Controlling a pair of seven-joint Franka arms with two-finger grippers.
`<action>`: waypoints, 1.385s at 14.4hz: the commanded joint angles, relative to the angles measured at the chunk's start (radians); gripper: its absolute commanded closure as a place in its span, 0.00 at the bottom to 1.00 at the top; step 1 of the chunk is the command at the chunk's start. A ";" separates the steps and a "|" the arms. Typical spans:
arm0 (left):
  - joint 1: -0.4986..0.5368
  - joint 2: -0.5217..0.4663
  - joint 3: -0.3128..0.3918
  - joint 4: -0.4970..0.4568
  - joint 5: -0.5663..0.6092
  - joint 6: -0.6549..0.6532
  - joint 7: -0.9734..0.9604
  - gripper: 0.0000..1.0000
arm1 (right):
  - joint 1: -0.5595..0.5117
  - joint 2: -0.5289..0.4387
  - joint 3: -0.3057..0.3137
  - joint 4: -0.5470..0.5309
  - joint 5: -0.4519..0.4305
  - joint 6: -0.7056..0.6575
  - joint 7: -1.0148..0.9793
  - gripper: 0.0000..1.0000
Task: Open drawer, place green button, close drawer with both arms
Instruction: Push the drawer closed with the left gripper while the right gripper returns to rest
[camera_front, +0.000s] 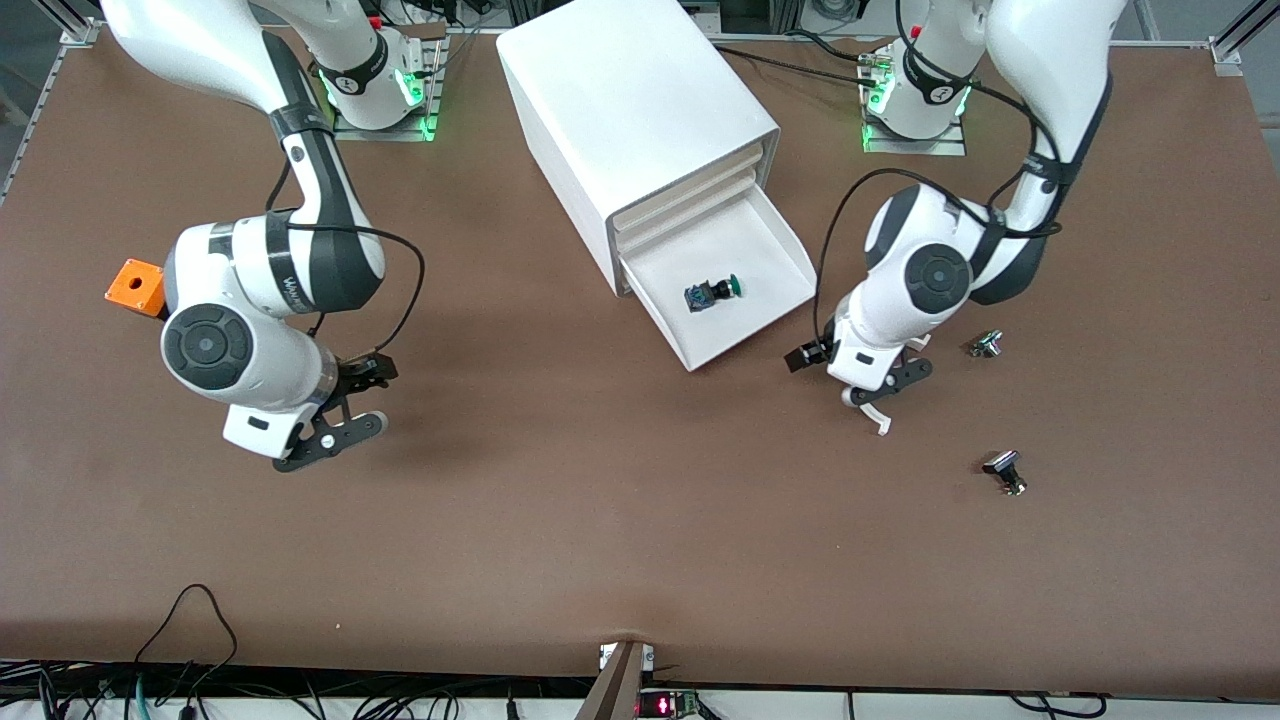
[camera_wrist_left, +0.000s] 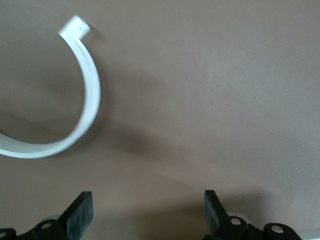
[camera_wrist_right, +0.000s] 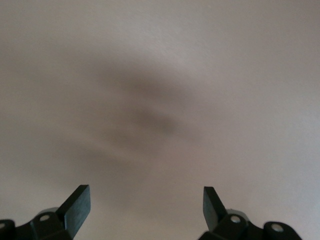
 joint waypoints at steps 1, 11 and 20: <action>-0.044 0.027 0.006 -0.020 -0.012 0.075 -0.061 0.02 | 0.000 -0.030 -0.025 -0.020 -0.019 -0.016 0.021 0.00; -0.068 0.014 -0.097 -0.091 -0.105 0.069 -0.169 0.01 | -0.282 -0.244 0.031 -0.093 -0.013 -0.073 0.012 0.00; -0.067 -0.036 -0.265 -0.168 -0.109 0.043 -0.293 0.01 | -0.278 -0.364 0.045 -0.051 0.008 -0.251 0.138 0.00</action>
